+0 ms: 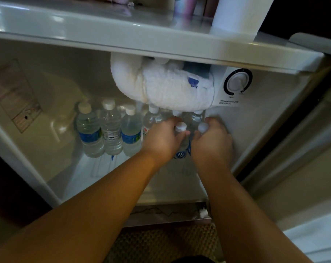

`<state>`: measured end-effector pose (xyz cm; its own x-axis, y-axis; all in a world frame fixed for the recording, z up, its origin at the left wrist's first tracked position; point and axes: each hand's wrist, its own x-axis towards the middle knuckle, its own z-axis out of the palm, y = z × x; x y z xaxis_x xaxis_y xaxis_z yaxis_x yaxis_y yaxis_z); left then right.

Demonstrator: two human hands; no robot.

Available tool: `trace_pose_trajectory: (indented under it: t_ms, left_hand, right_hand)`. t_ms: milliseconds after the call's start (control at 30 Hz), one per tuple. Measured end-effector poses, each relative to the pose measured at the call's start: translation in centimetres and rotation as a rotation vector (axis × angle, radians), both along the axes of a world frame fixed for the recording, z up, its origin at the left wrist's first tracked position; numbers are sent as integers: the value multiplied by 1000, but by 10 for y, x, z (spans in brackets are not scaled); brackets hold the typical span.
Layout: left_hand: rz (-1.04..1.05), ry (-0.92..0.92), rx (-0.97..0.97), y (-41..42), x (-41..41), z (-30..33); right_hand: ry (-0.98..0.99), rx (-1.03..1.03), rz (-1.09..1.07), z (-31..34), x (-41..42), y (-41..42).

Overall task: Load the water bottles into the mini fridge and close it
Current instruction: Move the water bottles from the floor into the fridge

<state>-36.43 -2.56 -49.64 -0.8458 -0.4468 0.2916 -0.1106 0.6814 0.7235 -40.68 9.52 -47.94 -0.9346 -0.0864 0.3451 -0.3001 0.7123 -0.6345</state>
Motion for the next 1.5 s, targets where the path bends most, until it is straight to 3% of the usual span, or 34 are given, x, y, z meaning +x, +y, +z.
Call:
trace_pose_trajectory:
  t_ms: [267, 567, 867, 1300, 1500]
  left_hand:
    - [-42, 1, -79, -7, 0, -9]
    - [6, 52, 4, -9, 4, -15]
    - [-21, 39, -141, -8, 0, -6]
    - [62, 22, -62, -9, 2, -10]
    - [97, 47, -13, -3, 2, -12]
  right_hand:
    - [46, 100, 31, -1, 6, 2]
    - [55, 50, 76, -8, 10, 0]
    - [48, -44, 69, -3, 4, 0]
    - [-114, -50, 103, 9, 7, 0]
    - [-87, -28, 88, 8, 7, -1]
